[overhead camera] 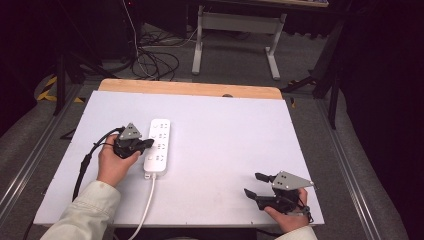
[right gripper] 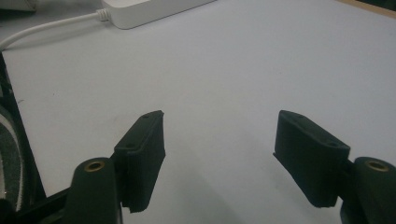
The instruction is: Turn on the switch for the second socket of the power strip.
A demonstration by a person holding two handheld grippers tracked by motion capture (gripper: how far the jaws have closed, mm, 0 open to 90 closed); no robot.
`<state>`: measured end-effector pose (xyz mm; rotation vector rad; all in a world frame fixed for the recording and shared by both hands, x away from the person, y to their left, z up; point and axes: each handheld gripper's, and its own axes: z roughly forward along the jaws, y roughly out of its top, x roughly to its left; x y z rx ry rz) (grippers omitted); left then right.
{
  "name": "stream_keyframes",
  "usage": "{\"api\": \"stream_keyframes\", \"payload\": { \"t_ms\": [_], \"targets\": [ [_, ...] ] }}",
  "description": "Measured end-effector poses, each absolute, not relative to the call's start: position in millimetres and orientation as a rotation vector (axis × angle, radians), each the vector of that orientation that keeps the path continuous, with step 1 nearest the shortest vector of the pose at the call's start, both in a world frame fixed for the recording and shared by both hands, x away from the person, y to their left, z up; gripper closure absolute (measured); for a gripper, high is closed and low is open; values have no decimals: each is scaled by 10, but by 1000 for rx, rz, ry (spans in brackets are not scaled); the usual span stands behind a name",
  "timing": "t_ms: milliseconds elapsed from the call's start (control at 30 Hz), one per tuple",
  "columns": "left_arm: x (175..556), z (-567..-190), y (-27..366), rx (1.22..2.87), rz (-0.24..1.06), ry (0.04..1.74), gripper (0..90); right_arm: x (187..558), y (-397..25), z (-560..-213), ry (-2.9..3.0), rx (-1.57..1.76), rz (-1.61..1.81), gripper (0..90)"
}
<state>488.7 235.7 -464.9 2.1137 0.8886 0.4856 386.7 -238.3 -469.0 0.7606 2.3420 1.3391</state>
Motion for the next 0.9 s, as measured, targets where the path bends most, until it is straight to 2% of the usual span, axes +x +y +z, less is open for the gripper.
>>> {"api": "stream_keyframes", "payload": {
  "t_ms": [400,833,900],
  "targets": [
    [4898,-4679,2343,2127,512,869,897,3869,-2381,-4694,2344,759,1334,336],
    [4897,-4685,2347,2125,496,882,898,3869,-2377,-4697,2350,759,1330,338],
    [4901,-4692,2347,2115,461,896,898,3868,-2374,-4697,2351,756,1329,340]
  ]
}}
